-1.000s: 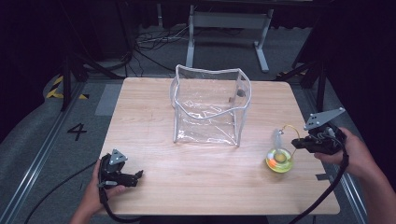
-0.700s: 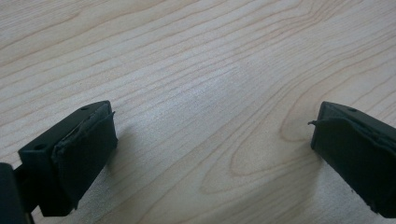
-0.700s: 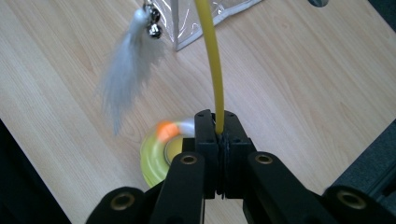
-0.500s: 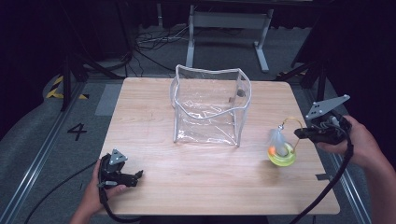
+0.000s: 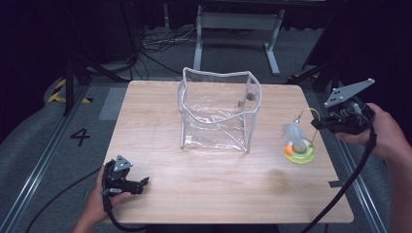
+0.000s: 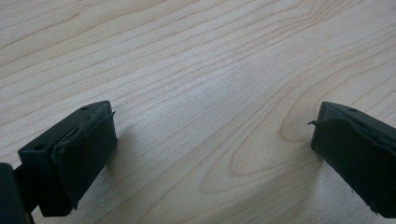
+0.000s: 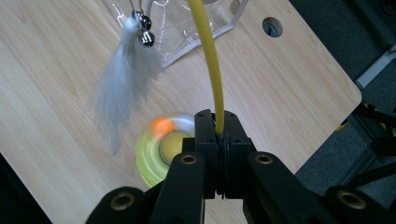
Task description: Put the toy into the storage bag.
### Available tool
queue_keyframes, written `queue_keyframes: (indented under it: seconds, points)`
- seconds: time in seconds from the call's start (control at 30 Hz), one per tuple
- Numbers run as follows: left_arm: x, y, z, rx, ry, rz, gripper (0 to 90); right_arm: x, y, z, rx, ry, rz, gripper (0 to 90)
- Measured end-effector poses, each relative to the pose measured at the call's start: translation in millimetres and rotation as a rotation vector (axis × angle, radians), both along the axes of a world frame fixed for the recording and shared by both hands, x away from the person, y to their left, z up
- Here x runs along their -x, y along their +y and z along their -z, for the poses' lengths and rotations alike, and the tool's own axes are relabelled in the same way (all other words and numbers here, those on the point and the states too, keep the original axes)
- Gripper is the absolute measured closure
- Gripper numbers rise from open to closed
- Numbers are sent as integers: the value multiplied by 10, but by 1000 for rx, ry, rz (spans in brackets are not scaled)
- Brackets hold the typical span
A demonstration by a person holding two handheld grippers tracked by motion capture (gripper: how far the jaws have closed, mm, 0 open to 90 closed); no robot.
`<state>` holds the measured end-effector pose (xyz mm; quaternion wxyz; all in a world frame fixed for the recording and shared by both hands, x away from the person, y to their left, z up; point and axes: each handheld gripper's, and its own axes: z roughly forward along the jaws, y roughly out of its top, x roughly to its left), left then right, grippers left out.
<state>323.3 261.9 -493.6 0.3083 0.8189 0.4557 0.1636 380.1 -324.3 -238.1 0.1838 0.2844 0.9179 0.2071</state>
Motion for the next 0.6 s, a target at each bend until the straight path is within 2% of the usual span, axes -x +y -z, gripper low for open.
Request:
queue_keyframes:
  seconds: [0.23, 0.37, 0.6]
  points:
    - [-1, 1, 0, 0, 0, 2, 5, -87, 48, -149, 13, -8, 8, 881]
    - [-1, 1, 0, -1, 0, 2, 5, -142, 88, -237, 43, -5, 3, 882]
    - [-1, 1, 0, 0, 0, 1, 5, -230, 152, -399, 59, -9, 9, 881]
